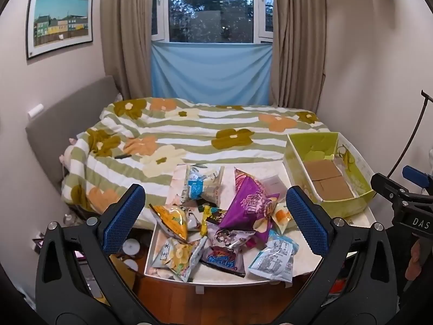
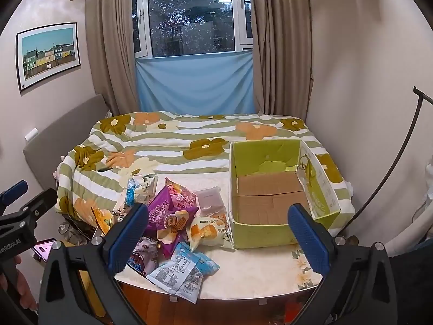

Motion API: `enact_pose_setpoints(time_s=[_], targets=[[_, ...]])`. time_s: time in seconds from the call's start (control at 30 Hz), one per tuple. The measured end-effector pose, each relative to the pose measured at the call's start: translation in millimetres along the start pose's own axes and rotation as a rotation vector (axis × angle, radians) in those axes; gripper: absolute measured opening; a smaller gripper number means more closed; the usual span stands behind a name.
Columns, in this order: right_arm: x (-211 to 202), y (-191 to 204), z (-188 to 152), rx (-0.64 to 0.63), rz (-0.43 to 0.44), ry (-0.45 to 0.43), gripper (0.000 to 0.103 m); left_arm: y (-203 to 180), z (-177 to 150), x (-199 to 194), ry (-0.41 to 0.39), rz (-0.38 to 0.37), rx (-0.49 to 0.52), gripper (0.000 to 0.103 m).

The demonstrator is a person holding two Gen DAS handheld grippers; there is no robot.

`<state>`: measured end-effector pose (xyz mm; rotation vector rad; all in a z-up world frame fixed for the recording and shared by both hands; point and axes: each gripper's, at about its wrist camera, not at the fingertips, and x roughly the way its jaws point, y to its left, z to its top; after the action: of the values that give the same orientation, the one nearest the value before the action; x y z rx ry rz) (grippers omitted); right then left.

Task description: Organize snacks

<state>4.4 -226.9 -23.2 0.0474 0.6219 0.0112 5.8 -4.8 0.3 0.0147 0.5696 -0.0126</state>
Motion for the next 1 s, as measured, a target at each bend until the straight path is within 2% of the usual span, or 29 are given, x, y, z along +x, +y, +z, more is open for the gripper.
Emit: enact_pose_setpoints(time_s=[1.0], targets=[[-3, -6, 0, 0.018, -0.007, 0.002, 0.102, -2, -1, 7, 0.014, -0.026, 0.001, 0.103]])
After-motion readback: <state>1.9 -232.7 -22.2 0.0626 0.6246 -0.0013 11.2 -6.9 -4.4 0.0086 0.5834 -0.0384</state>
